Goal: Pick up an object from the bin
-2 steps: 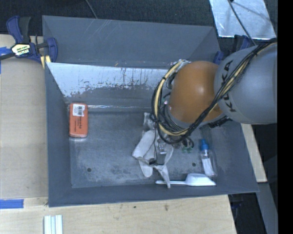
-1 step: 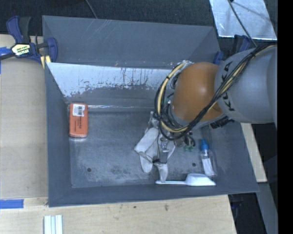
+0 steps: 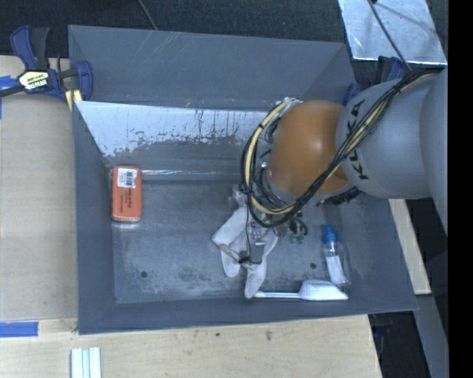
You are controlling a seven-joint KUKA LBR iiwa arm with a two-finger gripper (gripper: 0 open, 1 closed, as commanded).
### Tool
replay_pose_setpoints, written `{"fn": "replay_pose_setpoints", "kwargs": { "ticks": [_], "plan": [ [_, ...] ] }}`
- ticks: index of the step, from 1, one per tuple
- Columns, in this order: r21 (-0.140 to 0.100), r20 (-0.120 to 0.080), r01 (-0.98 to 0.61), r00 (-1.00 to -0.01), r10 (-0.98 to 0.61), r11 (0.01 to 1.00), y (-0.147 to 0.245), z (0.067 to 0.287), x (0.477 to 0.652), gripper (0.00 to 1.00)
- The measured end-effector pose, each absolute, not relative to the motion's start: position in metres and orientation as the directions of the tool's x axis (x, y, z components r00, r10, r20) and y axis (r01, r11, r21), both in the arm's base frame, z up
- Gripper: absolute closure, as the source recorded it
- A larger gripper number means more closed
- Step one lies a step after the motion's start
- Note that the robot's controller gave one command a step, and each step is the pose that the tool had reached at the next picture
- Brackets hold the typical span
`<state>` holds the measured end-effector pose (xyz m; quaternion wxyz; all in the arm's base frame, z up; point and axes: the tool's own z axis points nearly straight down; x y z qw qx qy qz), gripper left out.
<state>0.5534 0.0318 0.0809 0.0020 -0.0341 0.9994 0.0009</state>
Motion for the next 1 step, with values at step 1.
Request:
{"fn": "replay_pose_setpoints", "kwargs": {
  "ticks": [1],
  "plan": [
    [0.0, -0.005, -0.109, -0.994, -0.109, 0.994, 0.0045, 0.0777, 0.5631, 1.0]
  ]
}}
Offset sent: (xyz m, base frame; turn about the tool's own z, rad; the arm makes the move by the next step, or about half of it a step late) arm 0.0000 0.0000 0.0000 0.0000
